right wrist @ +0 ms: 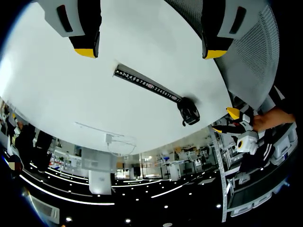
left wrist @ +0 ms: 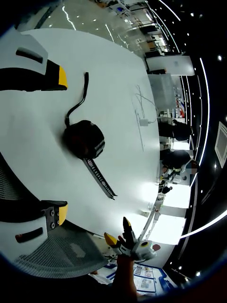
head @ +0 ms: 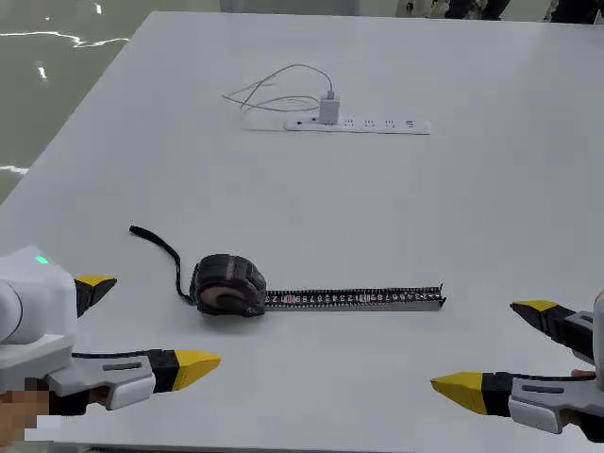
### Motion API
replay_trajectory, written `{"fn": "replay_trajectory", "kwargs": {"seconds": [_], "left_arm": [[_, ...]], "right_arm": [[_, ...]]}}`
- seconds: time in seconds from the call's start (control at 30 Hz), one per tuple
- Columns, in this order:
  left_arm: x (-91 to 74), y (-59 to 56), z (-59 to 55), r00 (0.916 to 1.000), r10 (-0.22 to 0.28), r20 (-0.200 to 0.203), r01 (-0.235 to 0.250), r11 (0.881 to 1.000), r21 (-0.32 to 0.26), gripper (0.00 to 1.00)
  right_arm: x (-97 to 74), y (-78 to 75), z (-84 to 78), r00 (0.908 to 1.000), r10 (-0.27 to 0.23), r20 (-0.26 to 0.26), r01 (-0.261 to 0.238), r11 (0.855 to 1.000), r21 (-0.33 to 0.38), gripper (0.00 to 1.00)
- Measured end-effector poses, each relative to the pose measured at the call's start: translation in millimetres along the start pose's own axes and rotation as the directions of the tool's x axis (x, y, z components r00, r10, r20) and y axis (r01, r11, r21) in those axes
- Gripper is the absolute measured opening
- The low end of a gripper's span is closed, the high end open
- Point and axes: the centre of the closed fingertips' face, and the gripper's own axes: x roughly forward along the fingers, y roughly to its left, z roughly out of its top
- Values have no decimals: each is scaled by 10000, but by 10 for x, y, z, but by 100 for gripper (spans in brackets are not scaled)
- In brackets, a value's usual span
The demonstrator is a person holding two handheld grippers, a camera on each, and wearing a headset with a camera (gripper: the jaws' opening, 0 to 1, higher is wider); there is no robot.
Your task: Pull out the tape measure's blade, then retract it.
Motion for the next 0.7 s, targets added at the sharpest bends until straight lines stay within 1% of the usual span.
{"fn": "replay_trajectory", "kwargs": {"seconds": [0.33, 0.43, 0.7], "left_arm": [[1, -13, 5, 10000, 4, 22, -4, 10000, -25, 94], [3, -9, 5, 10000, 42, -5, -42, 10000, 23, 94], [18, -16, 8, 9998, 174, -19, -174, 9998, -87, 93]], "right_arm": [[9, 6, -17, 10000, 58, -34, -58, 10000, 12, 88], [10, 5, -16, 10000, 64, -29, -64, 10000, 12, 88], [27, -7, -24, 9999, 99, -44, -98, 10000, 16, 88]]}}
